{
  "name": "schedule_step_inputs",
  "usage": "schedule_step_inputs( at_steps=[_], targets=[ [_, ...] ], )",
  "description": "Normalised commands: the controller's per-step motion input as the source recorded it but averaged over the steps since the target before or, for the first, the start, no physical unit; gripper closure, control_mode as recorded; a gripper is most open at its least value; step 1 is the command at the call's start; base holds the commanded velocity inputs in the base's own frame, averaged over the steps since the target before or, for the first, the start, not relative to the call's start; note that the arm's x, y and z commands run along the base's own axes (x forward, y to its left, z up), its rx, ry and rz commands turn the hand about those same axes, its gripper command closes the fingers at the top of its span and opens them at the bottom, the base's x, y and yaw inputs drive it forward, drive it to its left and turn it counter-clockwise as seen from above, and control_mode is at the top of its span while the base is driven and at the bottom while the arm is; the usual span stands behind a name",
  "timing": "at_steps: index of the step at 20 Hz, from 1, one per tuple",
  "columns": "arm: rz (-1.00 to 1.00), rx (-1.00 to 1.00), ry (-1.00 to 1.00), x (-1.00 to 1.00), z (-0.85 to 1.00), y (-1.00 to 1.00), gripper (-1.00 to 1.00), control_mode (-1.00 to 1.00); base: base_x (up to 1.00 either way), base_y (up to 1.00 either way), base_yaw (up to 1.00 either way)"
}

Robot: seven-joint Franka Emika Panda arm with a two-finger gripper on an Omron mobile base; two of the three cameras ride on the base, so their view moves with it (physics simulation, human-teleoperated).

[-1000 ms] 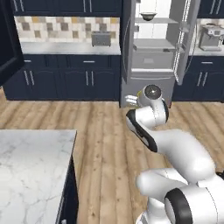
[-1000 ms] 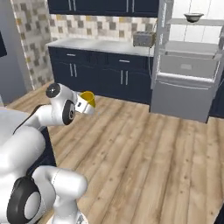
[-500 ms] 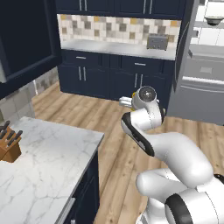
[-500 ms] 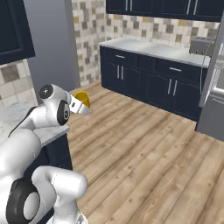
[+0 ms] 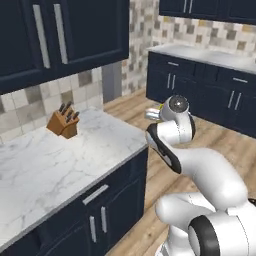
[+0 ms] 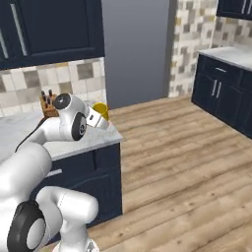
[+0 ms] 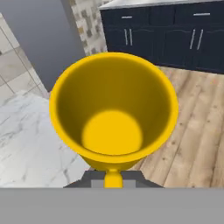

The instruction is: Move the mug from next to the sink to the open cabinet. Then, move the bowl with the pear to the fridge to clear the area for faucet cleaning.

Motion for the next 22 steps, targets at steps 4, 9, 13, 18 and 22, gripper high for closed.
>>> schedule_step_inputs(
  at_steps=[4, 9, 13, 18, 22],
  targets=[
    [0.00, 0.00, 0.00, 0.00, 0.00, 0.00, 1.00, 1.00, -0.26, 0.00, 0.91],
    [0.00, 0.00, 0.00, 0.00, 0.00, 0.00, 1.00, 1.00, 0.00, 0.00, 0.99],
    [0.00, 0.00, 0.00, 0.00, 0.00, 0.00, 1.00, 1.00, 0.00, 0.01, 0.98],
    [0.00, 0.00, 0.00, 0.00, 0.00, 0.00, 1.00, 1.00, 0.00, 0.10, 0.95],
    [0.00, 0.00, 0.00, 0.00, 0.00, 0.00, 1.00, 1.00, -0.03, 0.25, 0.91]
  ],
)
